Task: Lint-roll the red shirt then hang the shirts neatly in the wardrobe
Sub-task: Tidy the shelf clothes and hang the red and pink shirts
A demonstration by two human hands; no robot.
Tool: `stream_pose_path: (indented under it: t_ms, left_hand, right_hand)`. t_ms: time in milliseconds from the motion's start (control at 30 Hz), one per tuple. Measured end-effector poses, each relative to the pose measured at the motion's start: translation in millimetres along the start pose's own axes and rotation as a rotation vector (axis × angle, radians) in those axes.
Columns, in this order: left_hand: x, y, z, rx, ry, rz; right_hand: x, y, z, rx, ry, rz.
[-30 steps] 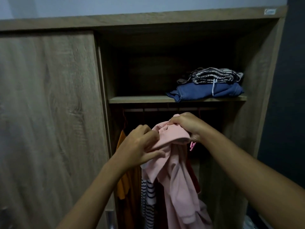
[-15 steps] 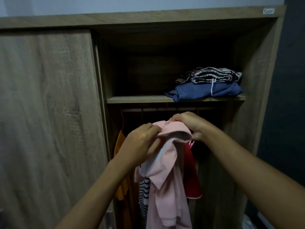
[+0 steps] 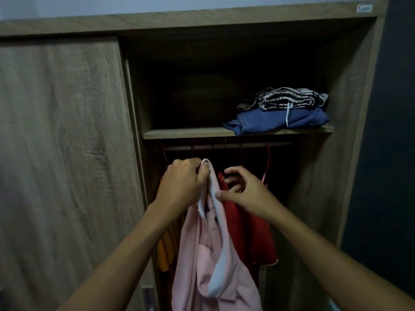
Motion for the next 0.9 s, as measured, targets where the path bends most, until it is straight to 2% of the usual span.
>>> stream_pose_path:
  t_ms: [100,233,267,333,467,533,667,767,900]
  left_hand:
    - [4,3,-2,0.052,-0.112,0.024]
    - [12,4,0,0.048,-0.12,0.049]
    - [15,3,2,0.039,-0.127,0.051]
    - [22,3,2,0.021,-0.198,0.049]
    - [27,12,-16,0.074,-0.419,-0.068]
    - [12,22,-17,0.052,-0.447,-0.136]
    - [-31,38,-6,0.031,-0.38,-0.216]
    - [-49,38,-18,0.135,-0.319,-0.245]
    - [-52,36,-33,0.245,-0.029,-0.174]
  right_hand:
    - [-8,15,3,0.102,0.099,0.118]
    - [-30,15,21,0.151,0.477,0.085]
    - [-30,12,27,0.14,0.51,0.086]
    - [-21,6,33,0.129,0.473,0.148]
    - [14,-4,14,0.272,0.405,0.412]
    - [23,-9,3,0.331,0.403,0.426]
    - [17,-9,-11,0.432,0.475,0.381]
    - [21,-4,-13,0.462,0.468,0.427]
    - [42,-5,0,0.397,0.535,0.492]
Point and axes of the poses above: each hand's wrist, its own y-axis away from the middle knuckle, its own x-axis out of the back of the hand, z = x × y, the point moved 4 cm from there along -y, towards the middle knuckle, and after that the axes turned 8 degrees about -x, right-handed, at the moved point
